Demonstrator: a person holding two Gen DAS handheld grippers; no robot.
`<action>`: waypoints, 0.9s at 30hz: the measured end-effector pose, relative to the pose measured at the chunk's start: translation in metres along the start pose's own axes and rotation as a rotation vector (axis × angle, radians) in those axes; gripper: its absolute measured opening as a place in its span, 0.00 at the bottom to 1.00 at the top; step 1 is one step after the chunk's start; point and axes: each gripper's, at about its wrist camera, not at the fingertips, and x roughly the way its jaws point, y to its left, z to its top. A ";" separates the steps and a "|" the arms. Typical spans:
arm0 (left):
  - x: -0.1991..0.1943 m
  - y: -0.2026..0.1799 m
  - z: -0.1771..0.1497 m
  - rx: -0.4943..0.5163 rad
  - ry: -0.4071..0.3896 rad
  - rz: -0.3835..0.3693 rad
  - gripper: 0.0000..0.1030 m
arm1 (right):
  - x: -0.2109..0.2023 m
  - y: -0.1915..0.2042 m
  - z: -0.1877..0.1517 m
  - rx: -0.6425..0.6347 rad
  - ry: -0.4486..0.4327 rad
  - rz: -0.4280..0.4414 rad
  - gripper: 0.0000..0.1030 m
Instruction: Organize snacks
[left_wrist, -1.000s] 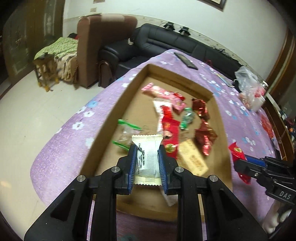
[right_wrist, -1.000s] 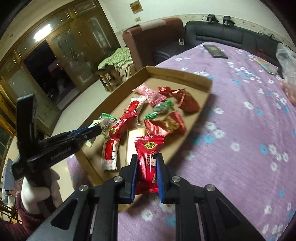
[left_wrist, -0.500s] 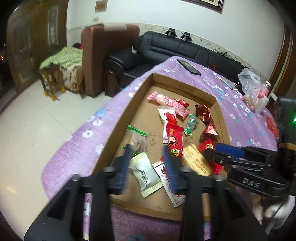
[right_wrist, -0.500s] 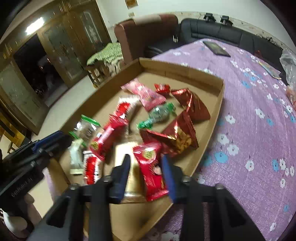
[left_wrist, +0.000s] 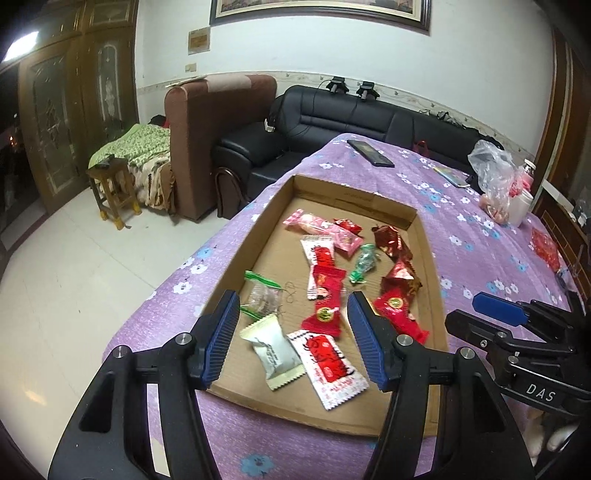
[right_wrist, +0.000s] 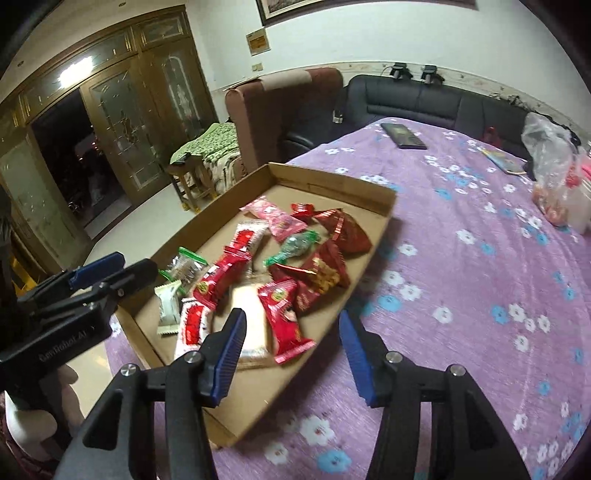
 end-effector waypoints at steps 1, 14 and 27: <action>-0.002 -0.004 0.000 0.005 -0.002 0.002 0.59 | -0.003 -0.004 -0.003 0.008 -0.004 -0.004 0.56; -0.045 -0.045 0.000 0.065 -0.166 0.096 0.59 | -0.034 -0.039 -0.027 0.052 -0.056 -0.079 0.58; -0.048 -0.064 -0.004 -0.005 -0.160 0.104 0.95 | -0.066 -0.031 -0.036 -0.022 -0.139 -0.083 0.66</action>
